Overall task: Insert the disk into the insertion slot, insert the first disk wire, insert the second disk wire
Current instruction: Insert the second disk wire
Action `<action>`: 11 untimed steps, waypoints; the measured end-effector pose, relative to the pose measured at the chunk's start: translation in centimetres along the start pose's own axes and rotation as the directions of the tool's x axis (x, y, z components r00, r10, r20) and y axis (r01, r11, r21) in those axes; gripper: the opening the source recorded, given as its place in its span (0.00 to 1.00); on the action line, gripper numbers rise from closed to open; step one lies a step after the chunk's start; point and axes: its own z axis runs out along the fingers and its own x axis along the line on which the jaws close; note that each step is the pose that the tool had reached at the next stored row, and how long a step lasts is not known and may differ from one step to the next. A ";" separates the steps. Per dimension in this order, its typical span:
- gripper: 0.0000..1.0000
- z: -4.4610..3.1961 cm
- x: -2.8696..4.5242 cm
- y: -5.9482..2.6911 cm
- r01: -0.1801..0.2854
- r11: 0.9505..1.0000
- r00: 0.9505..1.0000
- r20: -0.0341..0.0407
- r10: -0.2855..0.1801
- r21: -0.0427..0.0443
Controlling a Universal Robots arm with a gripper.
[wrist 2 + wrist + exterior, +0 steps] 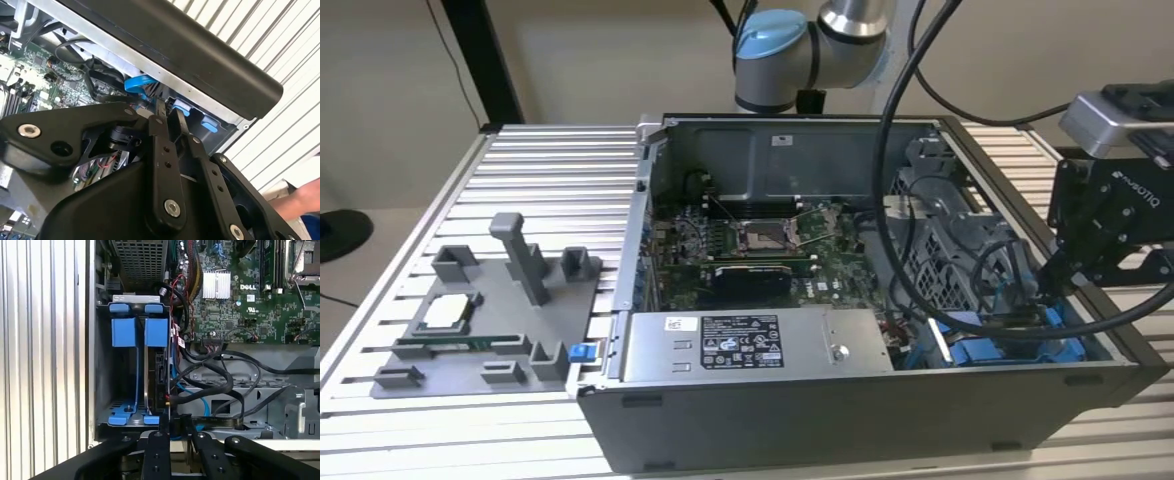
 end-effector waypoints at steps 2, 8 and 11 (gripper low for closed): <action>0.00 0.01 0.00 0.01 -0.004 1.000 1.000 0.001 0.004 0.000; 0.00 -0.36 -0.01 0.15 -0.012 1.000 1.000 0.011 0.012 -0.004; 0.00 -0.94 -0.03 0.32 -0.014 1.000 1.000 0.013 0.014 -0.007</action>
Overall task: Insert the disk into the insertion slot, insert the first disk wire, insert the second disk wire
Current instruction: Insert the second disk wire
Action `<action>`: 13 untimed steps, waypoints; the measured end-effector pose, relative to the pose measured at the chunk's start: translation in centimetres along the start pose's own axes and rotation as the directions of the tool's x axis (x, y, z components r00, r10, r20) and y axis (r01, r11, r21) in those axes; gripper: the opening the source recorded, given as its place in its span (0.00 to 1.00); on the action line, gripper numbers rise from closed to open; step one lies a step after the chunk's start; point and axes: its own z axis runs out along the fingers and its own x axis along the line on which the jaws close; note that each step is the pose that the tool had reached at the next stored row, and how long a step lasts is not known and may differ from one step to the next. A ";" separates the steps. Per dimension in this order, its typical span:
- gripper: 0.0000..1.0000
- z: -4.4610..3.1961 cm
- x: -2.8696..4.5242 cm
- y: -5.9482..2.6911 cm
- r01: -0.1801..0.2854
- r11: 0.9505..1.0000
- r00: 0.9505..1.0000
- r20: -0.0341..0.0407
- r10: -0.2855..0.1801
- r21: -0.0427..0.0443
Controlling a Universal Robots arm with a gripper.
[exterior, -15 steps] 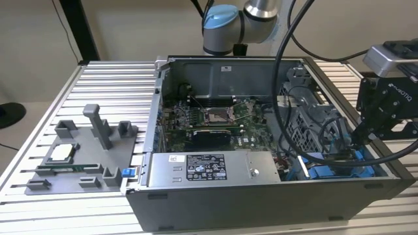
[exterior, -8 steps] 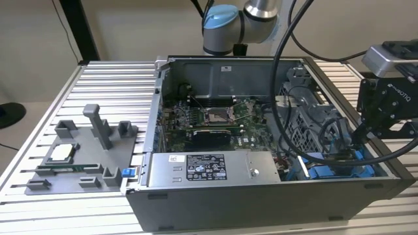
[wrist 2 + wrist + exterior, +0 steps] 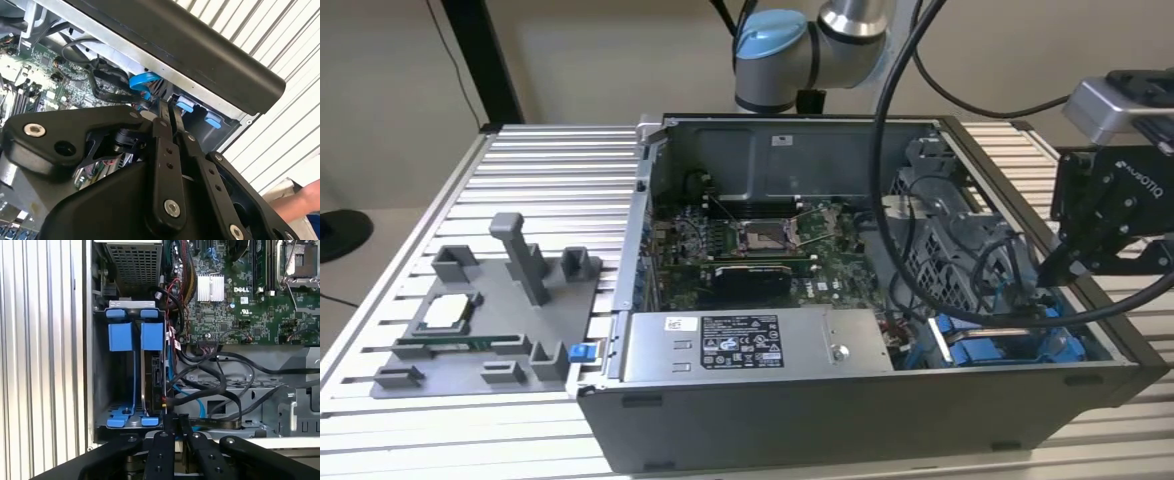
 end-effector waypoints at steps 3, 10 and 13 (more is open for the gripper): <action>0.00 -0.40 -0.01 0.29 -0.002 1.000 1.000 0.002 0.002 0.000; 0.00 -1.30 -0.03 1.06 -0.009 1.000 1.000 0.009 0.009 -0.001; 0.00 -1.69 -0.03 1.48 -0.012 1.000 1.000 0.013 0.012 -0.001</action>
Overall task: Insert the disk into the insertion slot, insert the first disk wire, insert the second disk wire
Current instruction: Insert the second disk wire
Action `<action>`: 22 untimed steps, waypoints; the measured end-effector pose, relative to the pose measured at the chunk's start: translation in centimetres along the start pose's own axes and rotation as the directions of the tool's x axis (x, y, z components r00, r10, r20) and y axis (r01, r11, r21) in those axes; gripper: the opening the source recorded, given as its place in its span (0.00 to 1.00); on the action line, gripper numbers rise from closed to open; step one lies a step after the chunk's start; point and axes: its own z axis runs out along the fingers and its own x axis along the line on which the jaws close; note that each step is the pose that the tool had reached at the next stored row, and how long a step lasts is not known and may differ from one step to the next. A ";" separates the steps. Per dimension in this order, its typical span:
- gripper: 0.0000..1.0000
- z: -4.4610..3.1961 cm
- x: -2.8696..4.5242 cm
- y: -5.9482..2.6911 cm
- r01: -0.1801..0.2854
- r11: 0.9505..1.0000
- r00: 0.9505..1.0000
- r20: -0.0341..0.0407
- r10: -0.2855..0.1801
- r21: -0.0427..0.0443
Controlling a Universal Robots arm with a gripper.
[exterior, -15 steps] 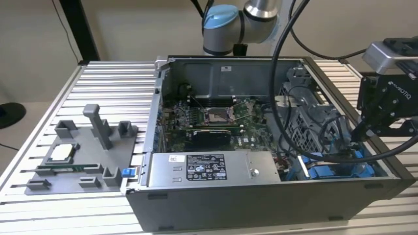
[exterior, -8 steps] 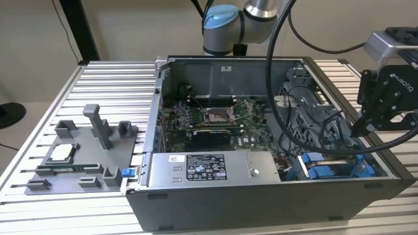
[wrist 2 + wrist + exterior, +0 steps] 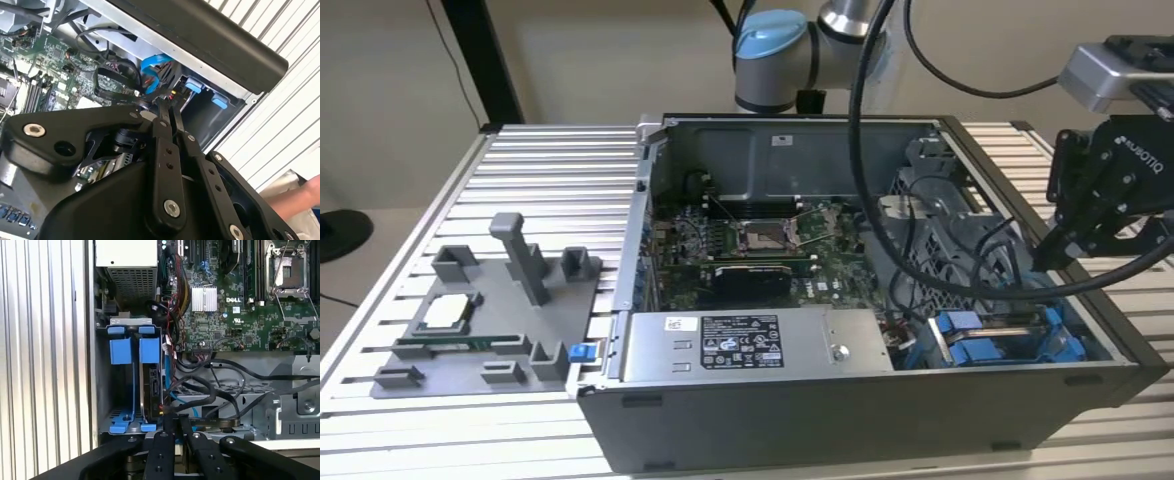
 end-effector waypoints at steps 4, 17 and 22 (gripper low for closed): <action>0.00 -0.35 0.02 0.76 -0.002 1.000 1.000 0.005 0.002 0.000; 0.00 -0.10 0.30 3.57 -0.003 1.000 1.000 0.010 0.003 0.013; 0.00 0.61 0.36 3.59 -0.002 1.000 1.000 0.009 0.002 0.026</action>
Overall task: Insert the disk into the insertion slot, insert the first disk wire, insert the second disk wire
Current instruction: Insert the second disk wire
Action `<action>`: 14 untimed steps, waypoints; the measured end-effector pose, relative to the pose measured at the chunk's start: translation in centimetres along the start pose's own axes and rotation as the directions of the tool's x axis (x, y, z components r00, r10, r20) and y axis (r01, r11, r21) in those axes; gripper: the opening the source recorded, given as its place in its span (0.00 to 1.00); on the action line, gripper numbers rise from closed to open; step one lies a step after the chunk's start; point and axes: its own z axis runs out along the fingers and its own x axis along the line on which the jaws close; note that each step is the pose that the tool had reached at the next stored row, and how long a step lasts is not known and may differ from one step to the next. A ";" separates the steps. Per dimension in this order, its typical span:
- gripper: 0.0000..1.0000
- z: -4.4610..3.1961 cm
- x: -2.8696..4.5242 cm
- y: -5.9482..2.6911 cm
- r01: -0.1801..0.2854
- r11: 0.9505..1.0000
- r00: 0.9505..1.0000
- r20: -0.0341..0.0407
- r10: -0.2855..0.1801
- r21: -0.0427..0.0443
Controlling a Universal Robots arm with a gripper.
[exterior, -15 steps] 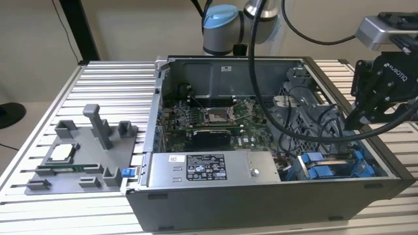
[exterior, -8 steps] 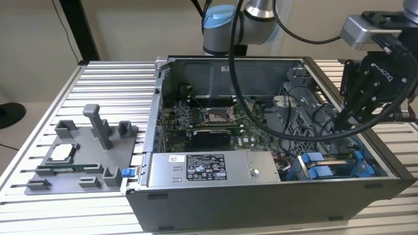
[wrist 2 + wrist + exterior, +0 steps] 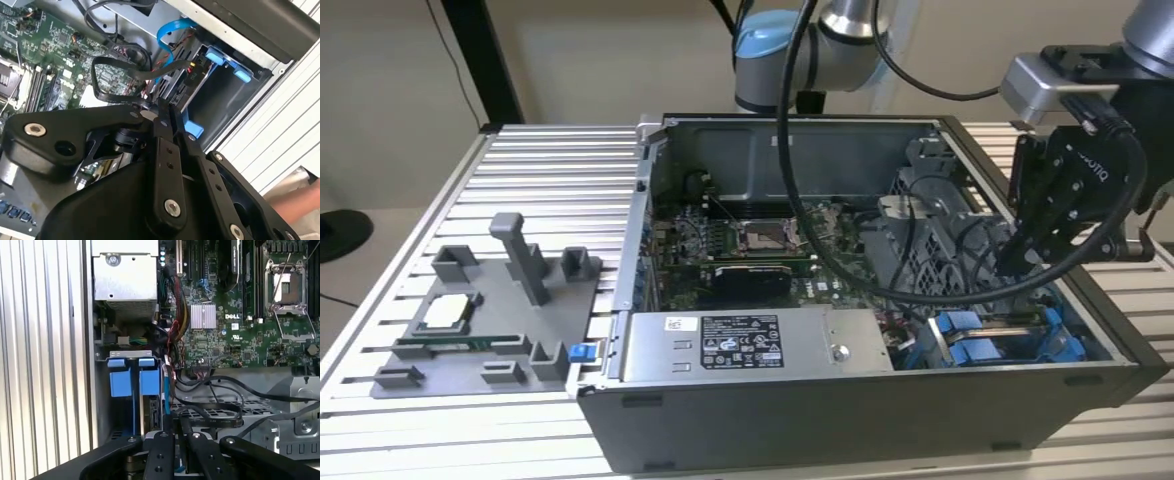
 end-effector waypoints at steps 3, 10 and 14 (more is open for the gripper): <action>0.00 0.37 0.21 -0.01 0.000 1.000 1.000 -0.002 0.000 0.001; 0.00 1.26 1.29 -0.15 0.000 1.000 1.000 -0.002 0.000 0.003; 0.00 1.69 1.84 -0.20 0.001 1.000 1.000 -0.002 -0.001 0.007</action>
